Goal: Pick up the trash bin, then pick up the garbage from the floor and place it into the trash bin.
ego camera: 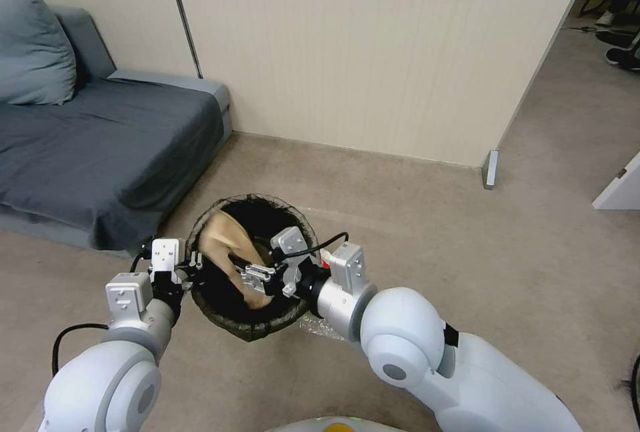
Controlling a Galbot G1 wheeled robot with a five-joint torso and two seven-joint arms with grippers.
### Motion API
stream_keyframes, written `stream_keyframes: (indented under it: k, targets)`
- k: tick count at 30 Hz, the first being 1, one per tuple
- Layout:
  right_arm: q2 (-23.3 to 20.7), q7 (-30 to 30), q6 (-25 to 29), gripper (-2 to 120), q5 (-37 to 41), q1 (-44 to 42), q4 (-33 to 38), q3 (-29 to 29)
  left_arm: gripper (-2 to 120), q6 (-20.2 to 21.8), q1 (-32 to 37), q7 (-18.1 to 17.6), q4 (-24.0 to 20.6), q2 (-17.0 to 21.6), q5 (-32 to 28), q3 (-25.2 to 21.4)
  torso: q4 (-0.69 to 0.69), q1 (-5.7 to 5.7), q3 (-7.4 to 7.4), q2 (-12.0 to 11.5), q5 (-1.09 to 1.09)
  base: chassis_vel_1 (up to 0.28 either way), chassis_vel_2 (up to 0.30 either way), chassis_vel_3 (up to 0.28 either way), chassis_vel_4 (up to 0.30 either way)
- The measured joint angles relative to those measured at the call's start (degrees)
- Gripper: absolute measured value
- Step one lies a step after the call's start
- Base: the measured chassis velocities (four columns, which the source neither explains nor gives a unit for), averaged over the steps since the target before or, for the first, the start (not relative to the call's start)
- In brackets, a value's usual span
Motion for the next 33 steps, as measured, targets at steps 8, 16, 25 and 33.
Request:
stream_keyframes:
  k: [8, 16, 25, 33]
  targets:
    - [-0.67, 0.40, -0.09, 99, 2.11, 0.50, 1.93, 2.48, 2, 0.02, -0.06, 0.01, -0.02, 0.02, -0.04, 0.05, 0.00, 0.00, 0.00, 0.00, 0.00, 0.000, 0.000, 0.000, 0.000]
    - [-2.79, -1.64, 0.39, 100, 3.41, 0.63, 5.16, 8.93, 2, 0.05, 0.04, 0.01, -0.06, -0.08, -0.06, -0.05, 0.00, 0.00, 0.00, 0.00, 0.01, 0.000, 0.000, 0.000, 0.000]
    - [-6.06, -5.40, 3.08, 100, 4.35, -1.28, 7.29, 20.99, 2, 0.05, 0.37, 0.02, -0.57, -0.33, -0.06, -0.90, 0.01, 0.00, 0.00, 0.00, 0.01, 0.000, 0.000, 0.000, 0.000]
    - [-8.63, -6.96, 7.44, 100, 0.12, -12.43, 7.75, 33.32, 2, 0.13, 0.44, 0.06, -0.70, -0.61, 0.00, -1.11, 0.00, 0.00, 0.00, 0.00, 0.01, 0.000, 0.000, 0.000, 0.000]
